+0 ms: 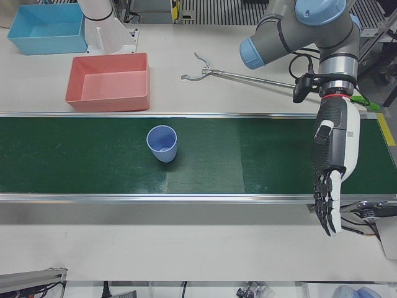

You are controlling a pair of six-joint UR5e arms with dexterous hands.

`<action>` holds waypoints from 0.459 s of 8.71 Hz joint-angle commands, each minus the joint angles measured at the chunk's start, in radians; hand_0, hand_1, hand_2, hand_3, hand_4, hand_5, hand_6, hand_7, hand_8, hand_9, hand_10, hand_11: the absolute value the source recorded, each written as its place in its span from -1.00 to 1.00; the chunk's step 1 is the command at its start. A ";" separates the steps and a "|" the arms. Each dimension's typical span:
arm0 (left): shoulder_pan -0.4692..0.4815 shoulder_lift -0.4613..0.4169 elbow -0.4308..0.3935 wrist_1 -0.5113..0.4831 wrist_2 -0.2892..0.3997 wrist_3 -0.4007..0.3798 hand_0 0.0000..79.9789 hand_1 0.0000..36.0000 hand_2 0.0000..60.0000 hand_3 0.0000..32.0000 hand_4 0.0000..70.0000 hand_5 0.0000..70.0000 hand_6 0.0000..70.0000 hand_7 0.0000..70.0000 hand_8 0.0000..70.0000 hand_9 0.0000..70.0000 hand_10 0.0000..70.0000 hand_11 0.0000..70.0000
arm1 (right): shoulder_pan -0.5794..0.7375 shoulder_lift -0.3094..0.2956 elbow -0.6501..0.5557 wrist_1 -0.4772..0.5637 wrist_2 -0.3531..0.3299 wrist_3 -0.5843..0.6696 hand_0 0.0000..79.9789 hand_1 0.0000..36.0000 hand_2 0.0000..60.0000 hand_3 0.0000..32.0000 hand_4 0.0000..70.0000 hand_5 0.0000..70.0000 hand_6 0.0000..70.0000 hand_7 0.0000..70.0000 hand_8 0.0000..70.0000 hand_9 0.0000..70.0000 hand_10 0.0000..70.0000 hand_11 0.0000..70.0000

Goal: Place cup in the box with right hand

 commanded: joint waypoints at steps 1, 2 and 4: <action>0.001 0.000 0.000 0.000 0.000 0.000 -1.00 -1.00 -1.00 -1.00 -1.00 -1.00 -1.00 -1.00 -1.00 -1.00 -1.00 -1.00 | 0.000 0.000 0.000 0.000 0.000 0.001 0.42 -0.33 -1.00 -1.00 0.28 -0.85 -0.63 0.60 -0.87 -0.56 -0.73 -0.57; 0.000 0.000 0.000 0.000 0.000 0.000 -1.00 -1.00 -1.00 -1.00 -1.00 -1.00 -1.00 -1.00 -1.00 -1.00 -1.00 -1.00 | 0.000 0.000 0.000 0.000 0.000 0.001 0.42 -0.32 -1.00 -1.00 0.28 -0.84 -0.62 0.60 -0.87 -0.54 -0.73 -0.57; 0.001 0.000 0.000 0.000 0.000 -0.001 -1.00 -1.00 -1.00 -1.00 -1.00 -1.00 -1.00 -1.00 -1.00 -1.00 -1.00 -1.00 | 0.000 0.000 0.000 0.000 0.000 -0.001 0.43 -0.33 -1.00 -1.00 0.29 -0.85 -0.62 0.60 -0.87 -0.55 -0.73 -0.57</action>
